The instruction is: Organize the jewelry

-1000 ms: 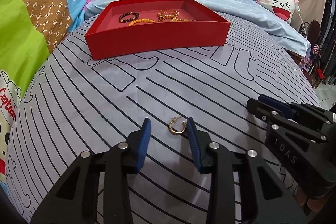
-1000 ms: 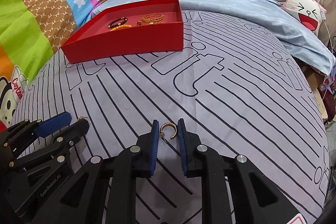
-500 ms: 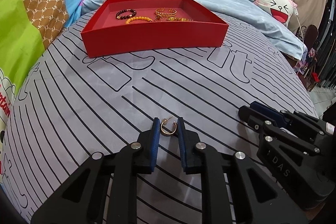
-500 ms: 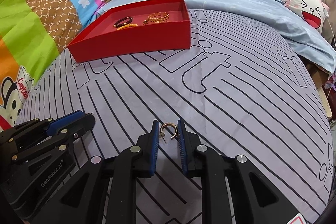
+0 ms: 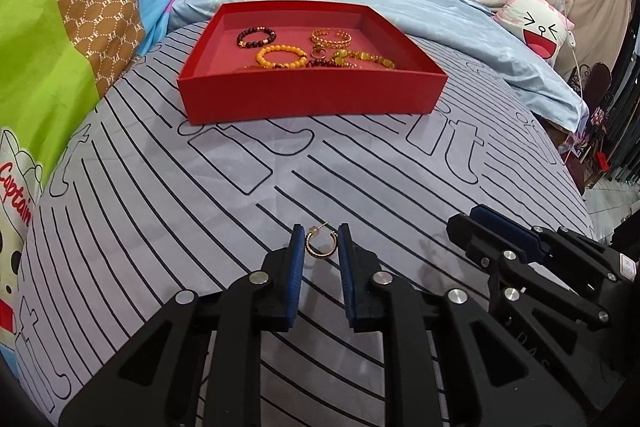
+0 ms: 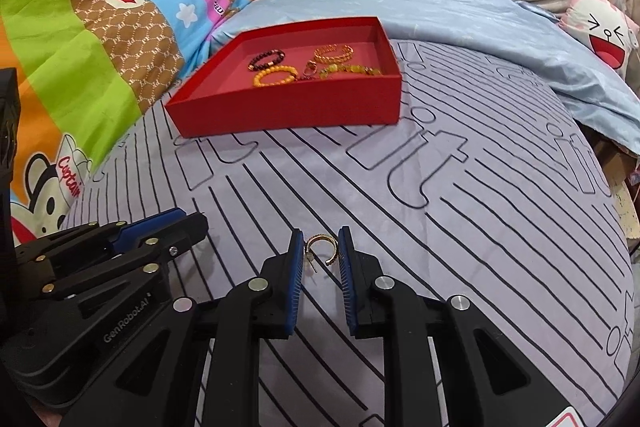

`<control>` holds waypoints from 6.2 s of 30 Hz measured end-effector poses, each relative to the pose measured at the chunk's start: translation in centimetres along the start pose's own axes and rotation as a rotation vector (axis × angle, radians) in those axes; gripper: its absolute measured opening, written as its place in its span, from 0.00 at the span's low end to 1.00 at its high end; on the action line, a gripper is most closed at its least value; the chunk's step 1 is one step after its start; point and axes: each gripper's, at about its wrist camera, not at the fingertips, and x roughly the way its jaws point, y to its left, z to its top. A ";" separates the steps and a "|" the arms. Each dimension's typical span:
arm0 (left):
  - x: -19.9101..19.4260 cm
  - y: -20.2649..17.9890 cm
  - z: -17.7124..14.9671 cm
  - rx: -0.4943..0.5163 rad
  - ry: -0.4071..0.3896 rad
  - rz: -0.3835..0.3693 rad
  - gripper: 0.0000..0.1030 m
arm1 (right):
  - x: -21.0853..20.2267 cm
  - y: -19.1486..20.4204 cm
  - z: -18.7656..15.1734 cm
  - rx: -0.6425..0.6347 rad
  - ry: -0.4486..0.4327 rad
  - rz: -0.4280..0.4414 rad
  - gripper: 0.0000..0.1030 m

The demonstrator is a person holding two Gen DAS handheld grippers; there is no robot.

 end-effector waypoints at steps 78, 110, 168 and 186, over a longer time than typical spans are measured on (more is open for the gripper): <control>12.0 4.0 21.9 -0.010 -0.069 0.088 0.16 | 13.8 -0.8 21.0 -0.046 -0.050 -0.024 0.17; 5.6 4.5 16.6 -0.092 -0.113 0.139 0.69 | 7.2 -0.6 16.0 -0.002 -0.093 -0.078 0.48; 3.5 5.2 9.6 -0.148 -0.082 0.250 0.90 | 4.6 -1.0 9.3 0.055 -0.066 -0.094 0.94; 3.8 5.2 9.7 -0.143 -0.082 0.265 0.90 | 4.6 -0.8 9.2 0.046 -0.081 -0.118 0.94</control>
